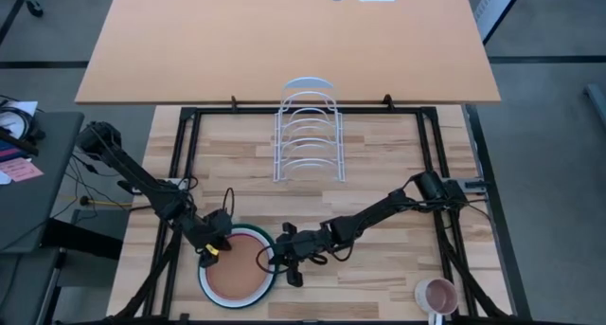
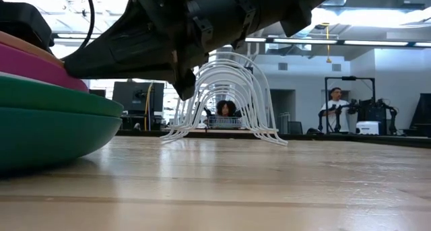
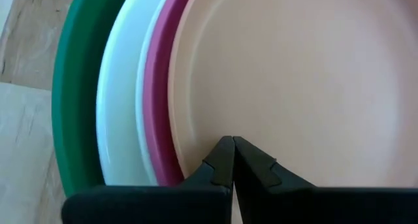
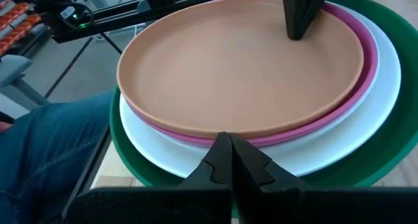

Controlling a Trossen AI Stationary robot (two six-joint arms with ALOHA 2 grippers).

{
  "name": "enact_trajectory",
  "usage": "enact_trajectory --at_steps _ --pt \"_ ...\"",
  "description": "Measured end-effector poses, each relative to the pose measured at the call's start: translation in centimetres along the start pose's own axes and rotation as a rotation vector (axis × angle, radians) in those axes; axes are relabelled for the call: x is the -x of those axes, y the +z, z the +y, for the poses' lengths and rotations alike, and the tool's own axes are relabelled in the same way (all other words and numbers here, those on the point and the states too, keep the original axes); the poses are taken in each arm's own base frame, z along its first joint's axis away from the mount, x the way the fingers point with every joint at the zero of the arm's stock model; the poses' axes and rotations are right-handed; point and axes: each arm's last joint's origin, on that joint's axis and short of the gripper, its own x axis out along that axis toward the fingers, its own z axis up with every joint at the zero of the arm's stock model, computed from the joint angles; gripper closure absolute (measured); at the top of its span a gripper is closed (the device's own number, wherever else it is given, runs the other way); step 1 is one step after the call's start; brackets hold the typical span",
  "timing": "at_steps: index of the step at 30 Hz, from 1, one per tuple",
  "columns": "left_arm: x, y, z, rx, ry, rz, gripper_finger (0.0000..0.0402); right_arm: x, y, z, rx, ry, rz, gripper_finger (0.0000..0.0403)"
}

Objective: Sort dishes
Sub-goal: Put the orange plate on the dish rack

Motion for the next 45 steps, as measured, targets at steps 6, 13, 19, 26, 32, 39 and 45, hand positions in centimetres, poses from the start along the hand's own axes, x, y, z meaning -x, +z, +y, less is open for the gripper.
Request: enact_trajectory --at_steps 6,13,19,26,32,39,45 --pt "0.0 -0.1 -0.3 -0.026 -0.015 -0.019 0.0402 0.0 -0.1 0.0 0.006 0.001 0.012 0.0403" --pt "0.0 0.0 -0.4 -0.047 -0.016 -0.034 0.0401 1.8 0.5 -0.3 0.023 -0.026 0.158 0.0403" --pt "0.0 0.0 -0.3 -0.045 -0.006 -0.042 0.0401 4.0 3.2 0.6 0.08 -0.003 0.104 0.0389" --pt "-0.1 0.2 -0.4 -0.058 -0.02 -0.059 0.0401 3.8 6.0 3.3 0.188 0.082 0.012 0.0334" --pt "0.0 0.2 -0.5 -0.059 -0.026 -0.066 0.0401 1.9 6.7 4.2 0.208 0.142 0.118 0.0292" --pt "0.0 0.2 -0.5 -0.06 -0.026 -0.068 0.0401 0.1 7.9 4.0 0.202 0.157 0.191 0.0274" --pt "0.0 0.2 -0.5 -0.06 -0.026 -0.068 0.0401 -1.5 7.6 3.4 0.191 0.221 0.245 0.0274"
